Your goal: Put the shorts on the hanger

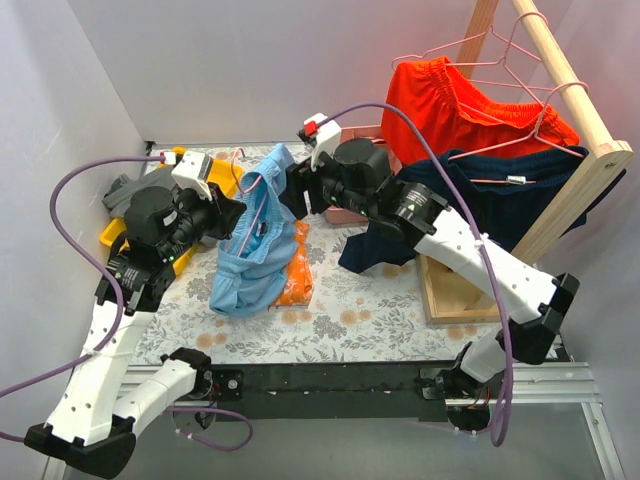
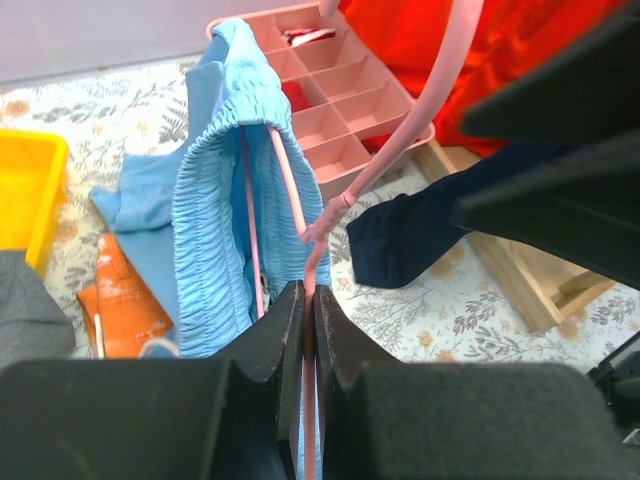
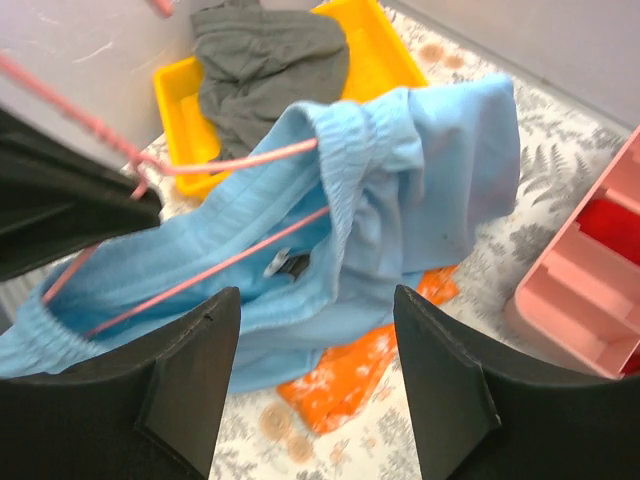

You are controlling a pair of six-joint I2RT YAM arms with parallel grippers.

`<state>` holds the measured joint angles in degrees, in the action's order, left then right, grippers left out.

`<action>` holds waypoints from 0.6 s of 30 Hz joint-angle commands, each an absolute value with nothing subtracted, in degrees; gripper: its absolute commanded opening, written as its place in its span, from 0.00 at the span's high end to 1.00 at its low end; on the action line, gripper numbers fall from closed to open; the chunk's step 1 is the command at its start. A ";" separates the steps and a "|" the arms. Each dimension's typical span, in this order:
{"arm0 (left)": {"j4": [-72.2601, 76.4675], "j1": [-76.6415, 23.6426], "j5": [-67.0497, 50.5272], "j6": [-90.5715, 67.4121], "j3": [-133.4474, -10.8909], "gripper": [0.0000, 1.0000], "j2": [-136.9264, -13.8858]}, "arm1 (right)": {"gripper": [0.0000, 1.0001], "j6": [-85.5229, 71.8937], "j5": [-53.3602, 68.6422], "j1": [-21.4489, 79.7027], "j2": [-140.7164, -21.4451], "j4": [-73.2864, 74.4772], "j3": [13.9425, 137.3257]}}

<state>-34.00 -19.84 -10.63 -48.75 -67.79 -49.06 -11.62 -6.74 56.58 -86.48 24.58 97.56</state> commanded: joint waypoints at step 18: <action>-40.08 -20.30 -21.71 -42.01 -77.78 1.00 -45.88 | 0.99 -8.17 -28.92 54.84 -93.88 34.45 127.36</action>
